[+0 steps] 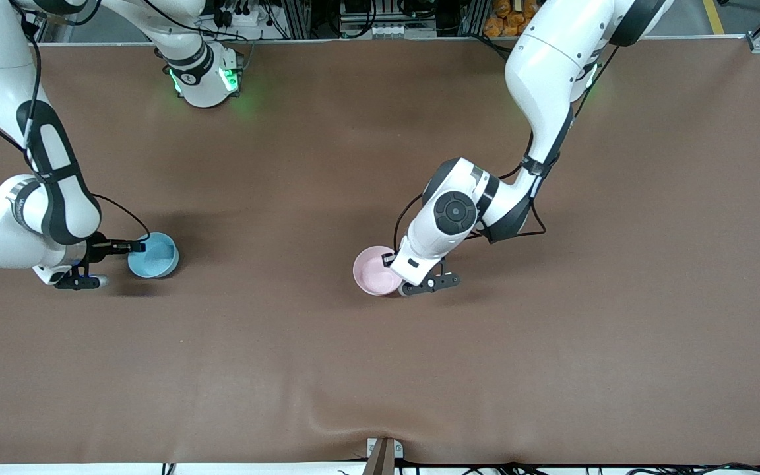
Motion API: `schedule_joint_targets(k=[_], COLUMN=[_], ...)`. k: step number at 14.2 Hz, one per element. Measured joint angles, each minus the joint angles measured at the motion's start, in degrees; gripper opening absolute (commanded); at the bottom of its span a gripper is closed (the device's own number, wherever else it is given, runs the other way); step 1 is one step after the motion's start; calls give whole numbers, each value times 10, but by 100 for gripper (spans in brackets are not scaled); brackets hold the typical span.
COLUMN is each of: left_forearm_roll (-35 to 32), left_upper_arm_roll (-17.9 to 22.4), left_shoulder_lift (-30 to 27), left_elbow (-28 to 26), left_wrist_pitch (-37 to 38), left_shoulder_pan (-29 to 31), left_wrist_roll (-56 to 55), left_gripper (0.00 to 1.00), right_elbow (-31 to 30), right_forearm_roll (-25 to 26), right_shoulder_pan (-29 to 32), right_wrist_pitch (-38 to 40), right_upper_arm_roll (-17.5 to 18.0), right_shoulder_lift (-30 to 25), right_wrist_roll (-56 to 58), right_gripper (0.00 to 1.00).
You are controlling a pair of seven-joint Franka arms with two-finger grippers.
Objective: Stack pink and blue bowls on white bowl
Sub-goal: 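Carry the blue bowl with the right gripper while the left gripper withdraws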
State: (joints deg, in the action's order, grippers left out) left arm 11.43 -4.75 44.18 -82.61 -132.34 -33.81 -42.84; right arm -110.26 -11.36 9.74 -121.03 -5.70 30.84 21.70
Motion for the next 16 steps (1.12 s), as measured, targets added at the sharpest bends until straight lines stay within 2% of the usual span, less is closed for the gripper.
schedule_joint_targets(k=[2, 3, 4, 5, 11, 14, 16], left_forearm_roll=[0, 0, 0, 0, 0, -4, -42], left_upper_arm_roll=[0, 0, 0, 0, 1, 21, 40], left_shoulder_lift=[5, 8, 10, 11, 1, -36, -67], left_elbow=[0, 0, 0, 0, 18, 23, 24], left_wrist_pitch=[-7, -10, -12, -14, -15, 35, 76], left_shoulder_pan=[0, 0, 0, 0, 0, 4, 12], left_wrist_roll=[0, 0, 0, 0, 0, 0, 1], left_gripper=[0, 22, 75, 100, 100, 100, 100], right_elbow=[8, 14, 23, 36, 148, 181, 184], right_forearm_roll=[-1, -1, -1, -1, -1, -6, -23], right_shoulder_pan=[0, 0, 0, 0, -1, -13, -35], right_wrist_pitch=[1, 4, 12, 26, 145, 172, 175], right_upper_arm_roll=[0, 0, 0, 0, 4, 10, 12], right_shoulder_lift=[1, 1, 1, 1, 0, 0, 0], right_wrist_roll=[0, 0, 0, 0, 1, -3, -33], right_gripper=[0, 0, 0, 0, 0, 0, 0])
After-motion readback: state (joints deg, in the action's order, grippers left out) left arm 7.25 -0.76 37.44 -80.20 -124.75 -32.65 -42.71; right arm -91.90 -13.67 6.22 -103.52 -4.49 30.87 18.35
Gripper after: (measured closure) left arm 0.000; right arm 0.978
